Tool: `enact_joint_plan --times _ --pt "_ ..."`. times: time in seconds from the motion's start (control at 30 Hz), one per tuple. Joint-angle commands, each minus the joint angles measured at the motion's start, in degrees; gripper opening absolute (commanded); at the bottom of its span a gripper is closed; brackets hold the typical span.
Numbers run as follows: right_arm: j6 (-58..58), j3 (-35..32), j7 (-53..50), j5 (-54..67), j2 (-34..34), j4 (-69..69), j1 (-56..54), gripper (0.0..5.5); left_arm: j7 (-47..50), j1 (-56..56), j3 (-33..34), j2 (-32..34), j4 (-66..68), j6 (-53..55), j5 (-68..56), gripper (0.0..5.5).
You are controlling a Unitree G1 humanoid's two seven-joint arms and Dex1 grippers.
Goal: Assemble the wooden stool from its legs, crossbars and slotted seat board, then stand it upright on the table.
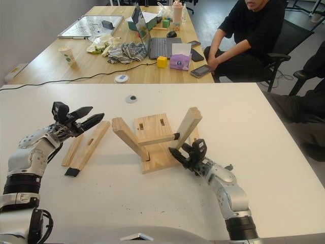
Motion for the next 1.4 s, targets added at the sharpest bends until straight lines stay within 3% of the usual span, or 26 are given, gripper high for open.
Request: enact_joint_plan --times 0.03,0.17,0.27,0.4,0.53,0.6,0.7,0.83,1.0,1.2,1.3,1.4 --pt "-3.3 0.3 9.3 2.7 -1.1 3.9 -2.4 1.90 -1.0 -2.3 0.6 -0.2 1.6 -0.5 1.4 3.80" --pt "-7.7 2.6 24.3 1.6 -6.4 11.1 -6.4 1.41 -2.0 -4.8 0.4 -0.3 3.9 -0.5 2.5 3.80" --pt "-13.1 4.4 29.2 -2.6 -8.1 18.3 -11.8 1.16 -2.7 -5.9 0.0 -0.8 5.3 -0.6 3.5 3.80" --pt "-21.8 3.9 28.3 -8.1 -7.5 30.5 -22.4 1.90 -2.6 -5.0 -0.6 -1.1 5.8 -1.3 5.6 3.80" --pt "-28.3 1.9 27.4 -9.9 -8.4 36.4 -28.2 2.51 -1.6 0.8 -6.9 1.4 5.5 -10.0 17.0 3.80" --pt "-28.1 1.8 30.8 -10.5 -12.6 35.5 -26.9 2.88 -0.5 5.3 -10.1 3.3 3.1 -15.9 23.5 3.80" --pt "-26.6 0.3 35.8 -9.1 -19.6 27.7 -21.0 2.88 2.2 12.1 -13.0 6.5 -1.6 -23.6 31.8 3.80" --pt "-26.0 -0.6 36.1 -8.9 -23.6 18.5 -14.4 2.88 3.5 16.5 -13.9 8.4 -6.4 -26.9 35.8 3.80" --pt "-35.2 6.7 29.8 -23.9 -23.7 22.5 -14.9 2.88 3.8 18.3 -15.2 8.2 -8.1 -27.2 36.8 3.80" --pt "-38.2 13.9 19.5 -32.1 -12.9 33.1 -22.1 2.88 -1.4 19.1 -18.6 8.7 -9.1 -27.1 35.5 3.80" --pt "-35.2 10.2 4.3 -32.2 -3.6 44.8 -32.5 2.88 -9.1 22.4 -22.6 9.8 -15.1 -26.7 31.6 3.80" --pt "-34.2 3.9 -8.1 -30.0 -0.2 55.3 -41.5 2.88 -12.5 25.3 -24.1 7.7 -27.8 -17.5 19.3 3.80"
